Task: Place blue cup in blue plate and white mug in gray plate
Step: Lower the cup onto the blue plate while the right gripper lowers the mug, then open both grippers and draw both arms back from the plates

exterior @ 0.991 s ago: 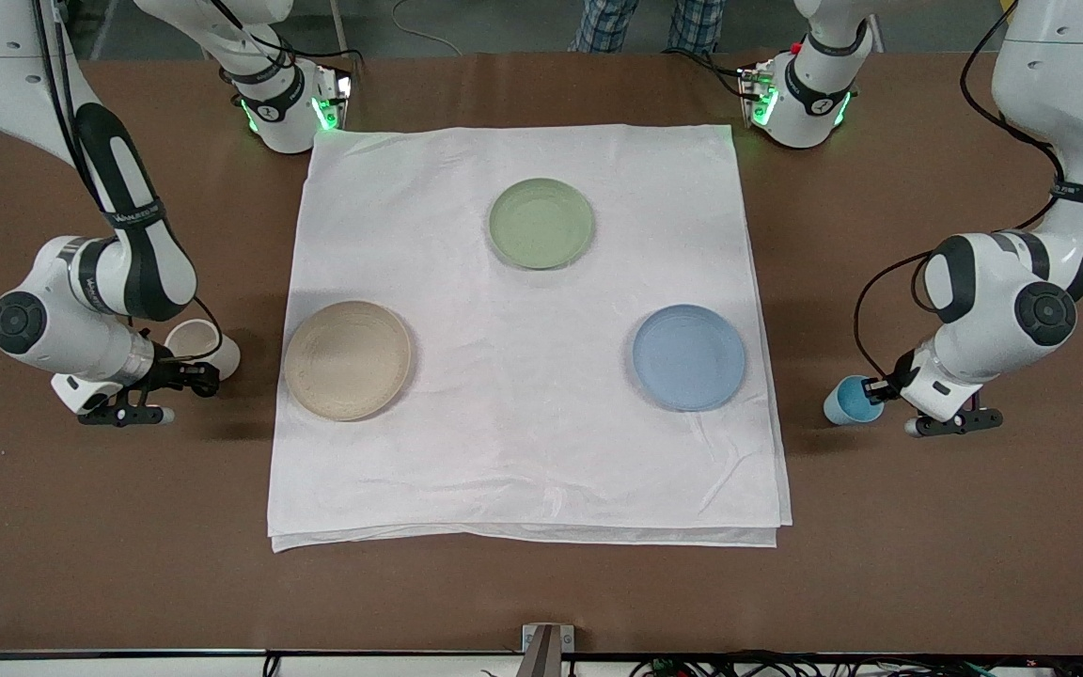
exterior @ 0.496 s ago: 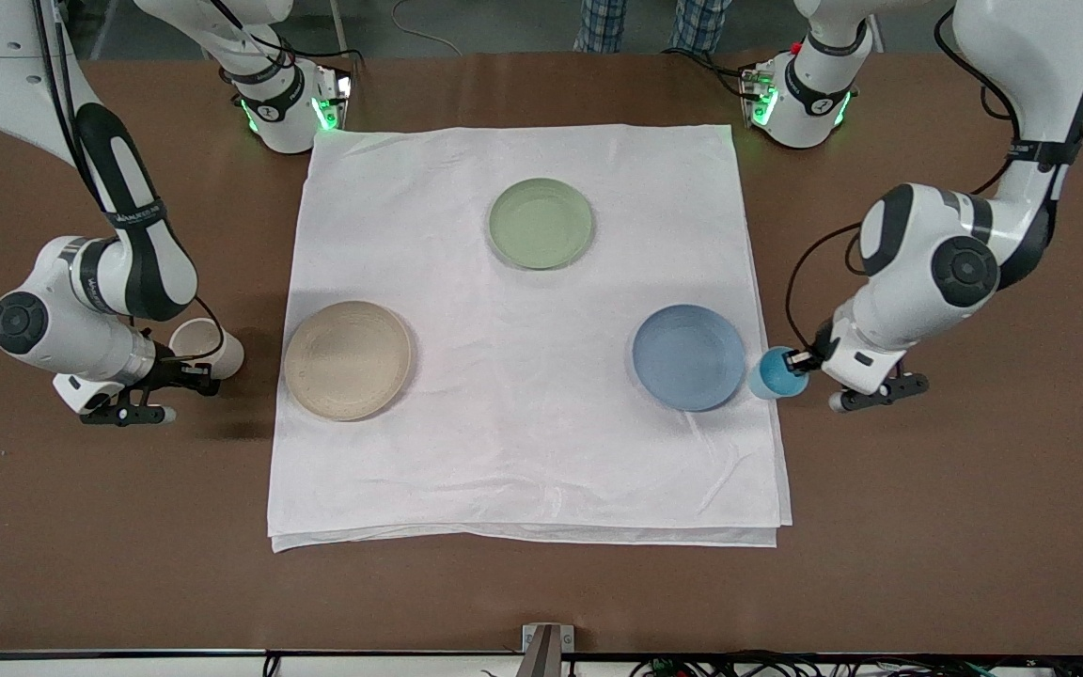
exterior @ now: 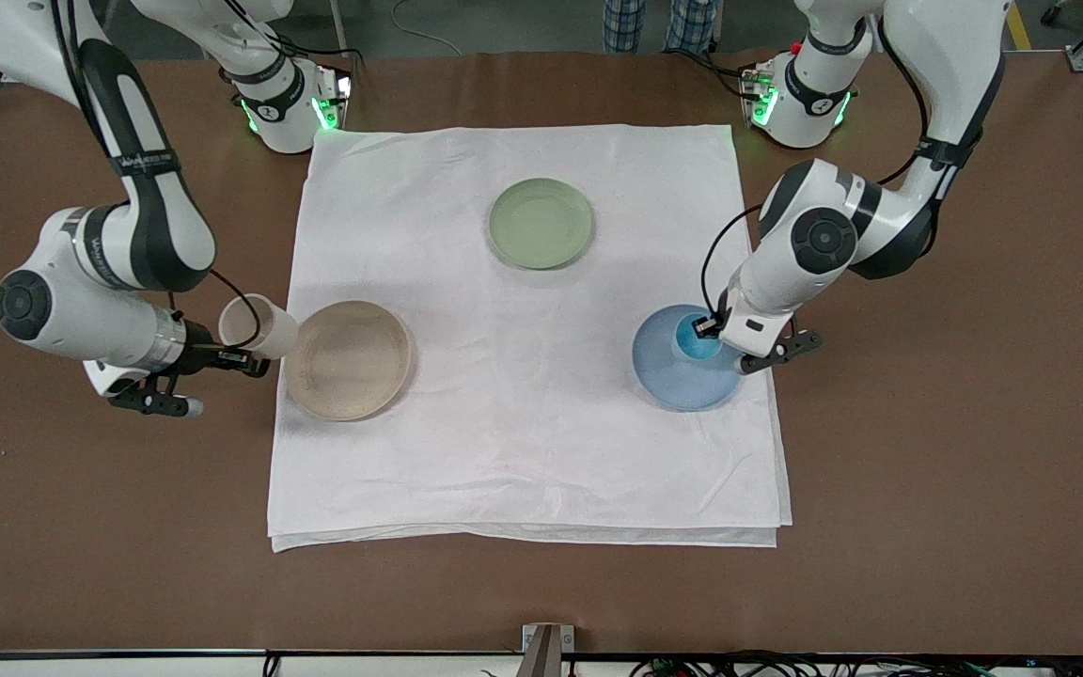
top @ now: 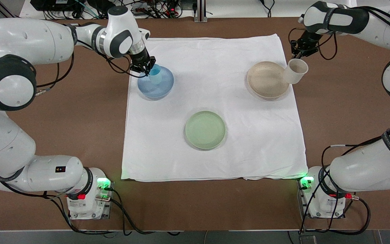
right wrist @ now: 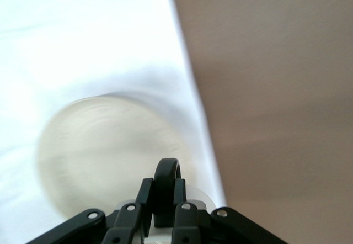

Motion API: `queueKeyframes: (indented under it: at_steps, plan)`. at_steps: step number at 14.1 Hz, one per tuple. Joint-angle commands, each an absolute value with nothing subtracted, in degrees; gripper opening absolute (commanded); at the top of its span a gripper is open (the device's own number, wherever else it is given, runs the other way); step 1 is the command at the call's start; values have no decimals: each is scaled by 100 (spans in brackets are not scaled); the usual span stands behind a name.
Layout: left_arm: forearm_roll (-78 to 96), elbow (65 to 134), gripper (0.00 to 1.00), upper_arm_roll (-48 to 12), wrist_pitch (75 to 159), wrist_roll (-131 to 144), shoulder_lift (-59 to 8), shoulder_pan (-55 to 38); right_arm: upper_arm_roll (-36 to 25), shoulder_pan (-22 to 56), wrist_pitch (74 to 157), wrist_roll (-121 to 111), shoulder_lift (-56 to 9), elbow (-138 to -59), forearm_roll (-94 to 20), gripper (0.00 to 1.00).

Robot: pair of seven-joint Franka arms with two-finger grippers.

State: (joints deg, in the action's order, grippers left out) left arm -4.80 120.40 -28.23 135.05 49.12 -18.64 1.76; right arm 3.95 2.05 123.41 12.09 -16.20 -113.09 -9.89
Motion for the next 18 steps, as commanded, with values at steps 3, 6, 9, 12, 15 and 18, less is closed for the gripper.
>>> queueKeyframes:
  at_steps: [3,6,9,12,15,18]
  plan:
    - [-1124,12182,25,-2786,13887,5062,-2118,202,712,763,13953,2126,-1738,-12181,-1107,0]
    - [-1476,11937,100,-2777,13808,5045,-2101,263,703,817,14151,2145,-1995,-12120,-1020,2]
    - [-1494,11209,100,-2777,13204,4809,-1864,483,694,747,14054,2127,-1986,-12032,-984,100]
    - [-1494,9998,100,-2786,12019,3871,-1837,728,616,721,12918,2110,-1890,-11316,-967,100]
    - [-1433,8933,100,-2795,10771,2781,-1776,1045,422,555,10912,1717,-1872,-9866,-398,100]
    - [-1406,8176,100,-2839,9496,2023,-1566,1257,413,-15,9812,444,-1662,-9125,-281,100]
